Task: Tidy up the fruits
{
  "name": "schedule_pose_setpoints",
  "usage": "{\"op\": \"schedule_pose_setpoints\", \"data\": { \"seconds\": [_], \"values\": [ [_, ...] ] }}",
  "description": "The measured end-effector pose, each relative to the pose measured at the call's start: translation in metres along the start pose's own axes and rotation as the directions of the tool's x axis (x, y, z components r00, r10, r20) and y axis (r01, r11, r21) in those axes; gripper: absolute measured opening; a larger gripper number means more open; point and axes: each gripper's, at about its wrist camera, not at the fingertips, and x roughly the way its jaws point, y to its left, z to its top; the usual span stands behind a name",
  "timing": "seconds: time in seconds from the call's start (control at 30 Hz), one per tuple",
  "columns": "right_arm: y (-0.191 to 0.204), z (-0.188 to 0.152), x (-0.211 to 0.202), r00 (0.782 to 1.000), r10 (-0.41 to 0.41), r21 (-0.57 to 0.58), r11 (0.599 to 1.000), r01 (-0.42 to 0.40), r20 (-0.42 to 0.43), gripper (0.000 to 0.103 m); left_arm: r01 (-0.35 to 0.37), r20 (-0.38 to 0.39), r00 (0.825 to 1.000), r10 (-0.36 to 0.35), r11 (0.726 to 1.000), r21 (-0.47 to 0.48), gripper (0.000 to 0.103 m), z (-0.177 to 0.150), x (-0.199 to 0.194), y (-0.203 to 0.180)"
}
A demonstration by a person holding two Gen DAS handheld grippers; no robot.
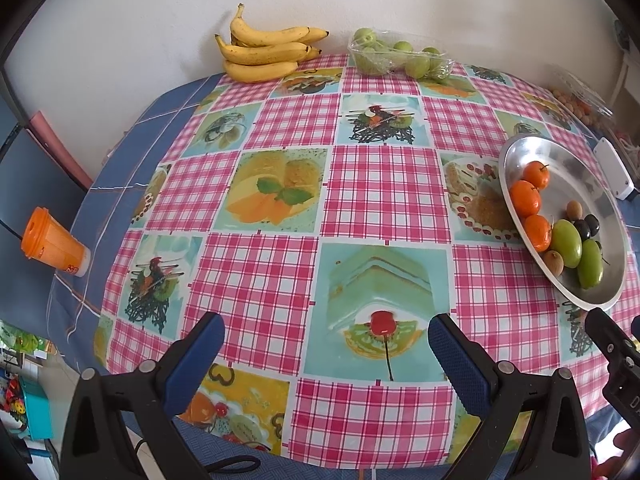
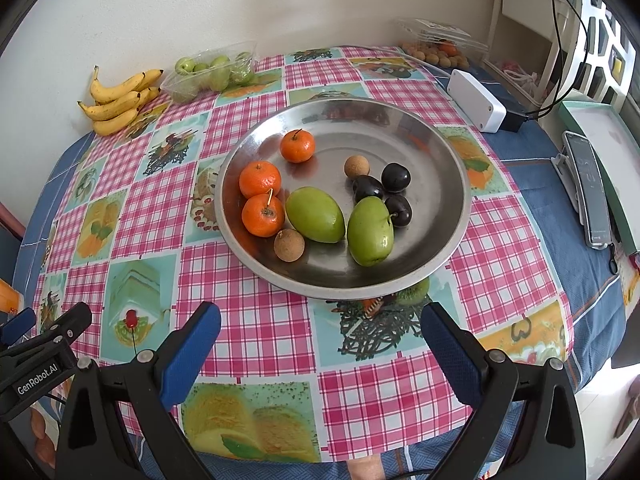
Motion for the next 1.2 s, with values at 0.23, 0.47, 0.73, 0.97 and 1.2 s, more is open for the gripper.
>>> {"op": "schedule_pose_setpoints", "data": {
  "seconds": [0.23,0.47,0.73,0.97,1.2],
  "values": [
    [0.0004,-0.0005,0.0008,1.000,0.000,-0.001,1.000,0.000,-0.002,0.100,-0.001,-0.004,1.000,0.001,1.000,-0.002,0.103,-0.0002,0.0013,0.0020],
    [0.0007,-0.0005,0.0007,1.000,0.000,-0.001,1.000,0.000,-0.002,0.100,-0.002,-0.007,1.000,0.002,1.000,-0.004,0.103,-0.0008,0.0022,0.0026],
    [0.0011,-0.0009,0.0020,1.000,0.000,-0.003,1.000,0.000,-0.004,0.100,-0.002,-0.007,1.000,0.002,1.000,-0.003,0.103,-0.0007,0.0024,0.0027],
    [0.0017,-0.0003,0.0016,1.000,0.000,-0.001,1.000,0.000,-0.005,0.100,-0.002,-0.010,1.000,0.002,1.000,-0.004,0.103,-0.0009,0.0027,0.0029],
    [0.0026,-0.0019,0.0028,1.000,-0.001,-0.003,1.000,0.001,-0.008,0.100,-0.004,-0.013,1.000,0.004,1.000,-0.006,0.103,-0.0018,0.0044,0.0043]
  ]
}}
